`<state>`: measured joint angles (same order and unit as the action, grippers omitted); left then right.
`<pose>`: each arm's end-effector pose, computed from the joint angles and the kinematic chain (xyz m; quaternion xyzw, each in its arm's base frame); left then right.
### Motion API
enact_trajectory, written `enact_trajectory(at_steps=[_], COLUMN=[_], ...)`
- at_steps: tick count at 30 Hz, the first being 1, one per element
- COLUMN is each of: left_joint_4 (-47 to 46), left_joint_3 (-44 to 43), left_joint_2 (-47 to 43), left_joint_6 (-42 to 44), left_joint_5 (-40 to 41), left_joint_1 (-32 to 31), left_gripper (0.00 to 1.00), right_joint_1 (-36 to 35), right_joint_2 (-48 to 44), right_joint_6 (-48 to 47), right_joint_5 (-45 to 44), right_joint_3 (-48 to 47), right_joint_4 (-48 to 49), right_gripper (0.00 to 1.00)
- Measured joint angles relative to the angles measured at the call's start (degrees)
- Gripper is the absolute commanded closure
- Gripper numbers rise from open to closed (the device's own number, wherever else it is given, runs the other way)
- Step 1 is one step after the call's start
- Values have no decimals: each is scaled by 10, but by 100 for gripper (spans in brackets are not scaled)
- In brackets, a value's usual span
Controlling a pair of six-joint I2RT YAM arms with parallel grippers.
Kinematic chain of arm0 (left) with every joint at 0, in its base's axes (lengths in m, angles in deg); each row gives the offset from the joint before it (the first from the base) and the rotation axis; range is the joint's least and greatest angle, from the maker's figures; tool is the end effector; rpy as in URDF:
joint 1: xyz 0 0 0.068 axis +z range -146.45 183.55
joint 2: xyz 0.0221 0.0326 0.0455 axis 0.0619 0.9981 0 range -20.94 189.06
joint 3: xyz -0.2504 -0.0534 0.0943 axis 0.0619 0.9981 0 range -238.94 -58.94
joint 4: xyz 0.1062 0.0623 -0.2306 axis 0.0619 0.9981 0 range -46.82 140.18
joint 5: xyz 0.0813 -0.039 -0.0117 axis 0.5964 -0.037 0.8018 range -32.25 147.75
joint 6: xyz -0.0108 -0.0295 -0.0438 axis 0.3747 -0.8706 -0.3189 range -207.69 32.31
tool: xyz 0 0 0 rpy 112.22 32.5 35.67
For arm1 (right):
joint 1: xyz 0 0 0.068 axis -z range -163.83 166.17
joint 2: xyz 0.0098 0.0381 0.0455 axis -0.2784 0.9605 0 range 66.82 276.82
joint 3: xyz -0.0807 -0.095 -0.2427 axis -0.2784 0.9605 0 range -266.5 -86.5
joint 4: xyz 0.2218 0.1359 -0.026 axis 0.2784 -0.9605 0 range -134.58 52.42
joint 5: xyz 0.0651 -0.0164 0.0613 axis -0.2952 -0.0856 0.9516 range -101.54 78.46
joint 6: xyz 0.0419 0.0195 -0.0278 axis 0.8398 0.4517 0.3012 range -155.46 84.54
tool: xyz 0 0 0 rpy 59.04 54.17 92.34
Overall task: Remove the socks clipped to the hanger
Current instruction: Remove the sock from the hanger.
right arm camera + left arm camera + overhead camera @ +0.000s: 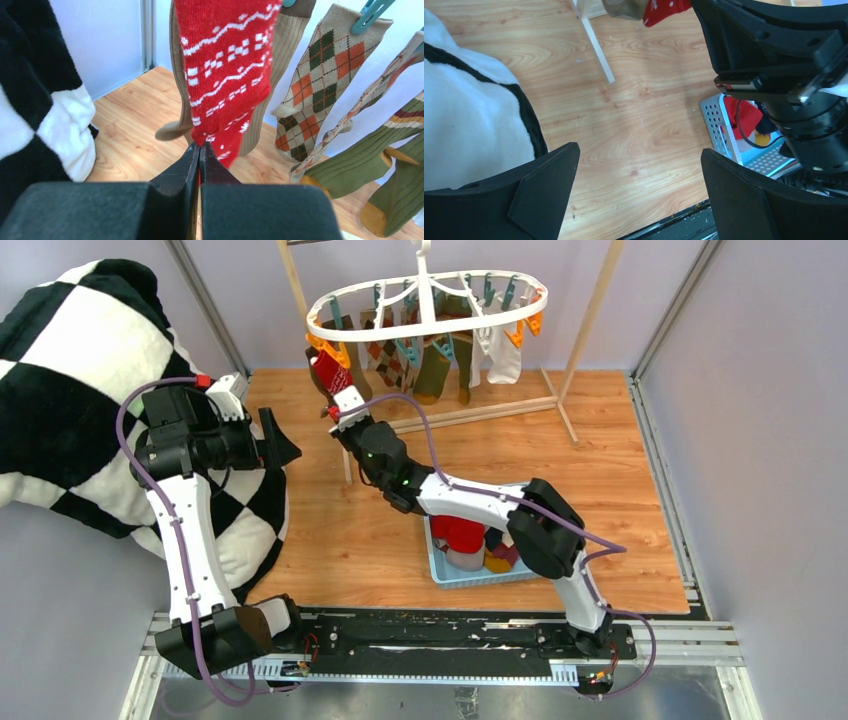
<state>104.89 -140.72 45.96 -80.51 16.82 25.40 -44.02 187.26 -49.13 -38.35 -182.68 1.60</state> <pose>0.2006 0.0553 0.4037 0.0163 0.8805 -0.2283 0.4151 0.2646 0.4293 0.3224 -0.2091 0.5843 0.1748 0.7644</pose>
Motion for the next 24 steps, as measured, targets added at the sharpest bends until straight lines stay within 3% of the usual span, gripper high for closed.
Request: enact_trajectory(at_steps=[13,24], left_joint_4=[18,25], left_joint_3=[24,27], left_joint_2=[-20,-57], left_joint_6=[30,36], left_joint_5=[-79,-210], left_joint_1=[2,-8], left_gripper=[9,9], right_joint_1=[6,65], right_joint_2=[-238,-316], right_joint_6=[113,324], right_joint_5=[126,440], right_joint_3=[185,270], right_joint_4=[1,-1], right_gripper=[100,100])
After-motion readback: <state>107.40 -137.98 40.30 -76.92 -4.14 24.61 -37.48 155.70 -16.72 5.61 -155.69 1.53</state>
